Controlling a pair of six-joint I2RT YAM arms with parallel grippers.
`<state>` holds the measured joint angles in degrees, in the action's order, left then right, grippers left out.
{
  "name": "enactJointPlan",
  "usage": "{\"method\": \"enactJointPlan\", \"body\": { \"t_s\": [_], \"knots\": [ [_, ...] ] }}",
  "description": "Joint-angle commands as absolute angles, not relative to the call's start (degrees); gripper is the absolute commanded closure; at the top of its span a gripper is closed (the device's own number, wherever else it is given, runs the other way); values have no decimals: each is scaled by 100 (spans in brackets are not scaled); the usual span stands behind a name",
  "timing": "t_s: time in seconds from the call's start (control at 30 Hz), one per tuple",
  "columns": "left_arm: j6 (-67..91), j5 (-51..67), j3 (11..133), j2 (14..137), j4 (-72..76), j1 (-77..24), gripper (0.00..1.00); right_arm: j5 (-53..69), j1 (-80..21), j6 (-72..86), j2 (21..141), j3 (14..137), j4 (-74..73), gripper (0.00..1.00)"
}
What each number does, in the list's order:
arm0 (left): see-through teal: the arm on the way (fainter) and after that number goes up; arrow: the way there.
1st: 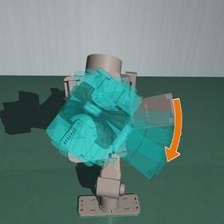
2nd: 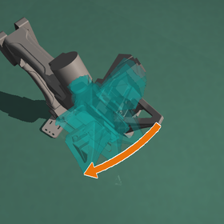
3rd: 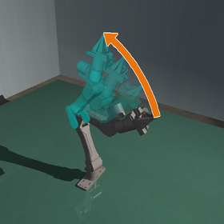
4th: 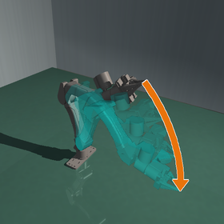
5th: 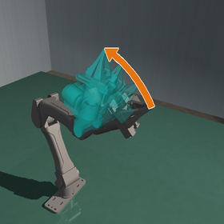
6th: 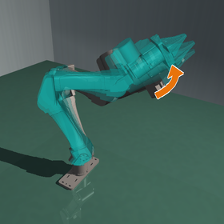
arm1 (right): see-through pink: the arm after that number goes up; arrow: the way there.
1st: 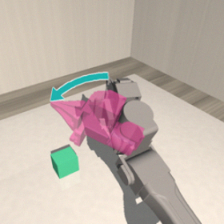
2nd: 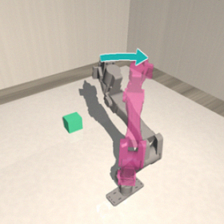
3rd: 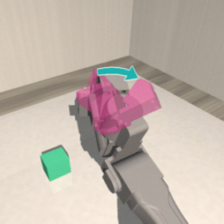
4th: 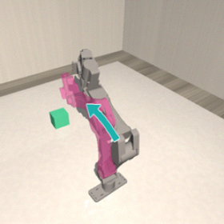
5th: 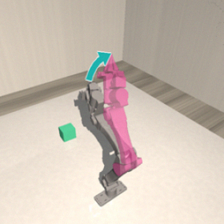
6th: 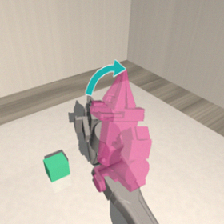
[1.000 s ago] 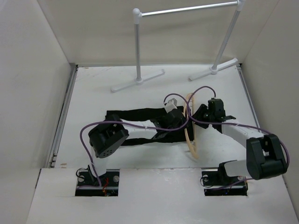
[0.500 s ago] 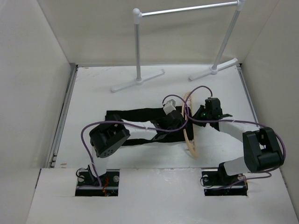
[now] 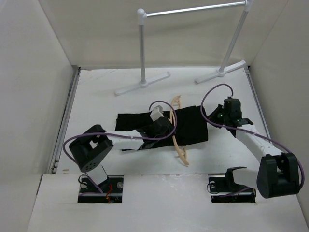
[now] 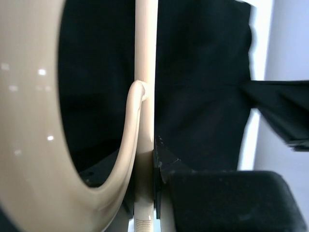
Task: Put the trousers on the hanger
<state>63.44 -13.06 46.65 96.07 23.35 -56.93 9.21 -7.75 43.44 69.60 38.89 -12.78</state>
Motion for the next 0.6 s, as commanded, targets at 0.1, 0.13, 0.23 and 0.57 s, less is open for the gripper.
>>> {"method": "enactJointPlan", "body": {
  "t_s": [0.1, 0.13, 0.23, 0.57],
  "knots": [
    [6170, -1740, 3807, 8317, 1311, -5576, 100, 703, -391, 4359, 6943, 4017, -1292, 94],
    [6126, -1792, 3727, 8106, 1188, -5585, 100, 703, -400, 4368, 7022, 4017, -1240, 94],
    [5924, -1872, 3639, 7665, 845, -5559, 100, 703, -452, 4430, 7277, 3973, -1020, 93],
    [4668, -2716, 4464, 7453, -377, -5700, 100, 475, -479, 4518, 7655, 3823, -765, 93]
  ]
}}
